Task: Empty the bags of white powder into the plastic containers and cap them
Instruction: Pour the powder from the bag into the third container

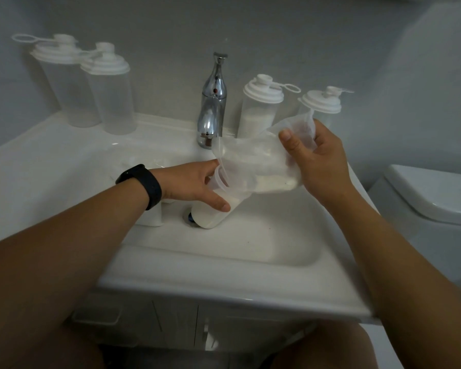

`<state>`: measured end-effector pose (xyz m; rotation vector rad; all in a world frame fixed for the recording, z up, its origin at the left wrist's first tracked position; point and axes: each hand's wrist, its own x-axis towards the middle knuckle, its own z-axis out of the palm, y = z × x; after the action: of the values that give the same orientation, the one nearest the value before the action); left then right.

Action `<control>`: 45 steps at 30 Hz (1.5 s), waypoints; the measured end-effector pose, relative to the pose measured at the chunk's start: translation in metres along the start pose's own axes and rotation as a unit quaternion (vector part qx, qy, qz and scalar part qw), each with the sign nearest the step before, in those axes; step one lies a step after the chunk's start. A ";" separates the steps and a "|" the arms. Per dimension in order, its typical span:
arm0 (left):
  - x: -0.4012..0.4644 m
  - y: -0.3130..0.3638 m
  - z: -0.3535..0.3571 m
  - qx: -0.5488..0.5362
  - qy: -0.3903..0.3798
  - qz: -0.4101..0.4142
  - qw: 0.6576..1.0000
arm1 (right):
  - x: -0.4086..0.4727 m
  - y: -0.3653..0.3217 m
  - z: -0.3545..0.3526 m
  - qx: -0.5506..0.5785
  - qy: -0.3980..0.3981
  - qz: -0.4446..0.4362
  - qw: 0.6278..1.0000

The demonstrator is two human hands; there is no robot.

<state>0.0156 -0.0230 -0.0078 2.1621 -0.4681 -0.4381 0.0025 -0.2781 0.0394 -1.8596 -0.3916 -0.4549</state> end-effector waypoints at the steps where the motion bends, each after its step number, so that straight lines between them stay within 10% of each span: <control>1: 0.000 0.000 0.000 0.001 -0.001 0.001 1.000 | 0.000 0.000 0.000 -0.001 0.002 0.001 1.000; 45: 0.000 0.002 0.000 0.019 -0.001 -0.002 1.000 | 0.001 0.003 0.000 -0.032 0.005 0.012 0.999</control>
<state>0.0153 -0.0242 -0.0066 2.1992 -0.4767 -0.4379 0.0047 -0.2786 0.0372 -1.9202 -0.3518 -0.4658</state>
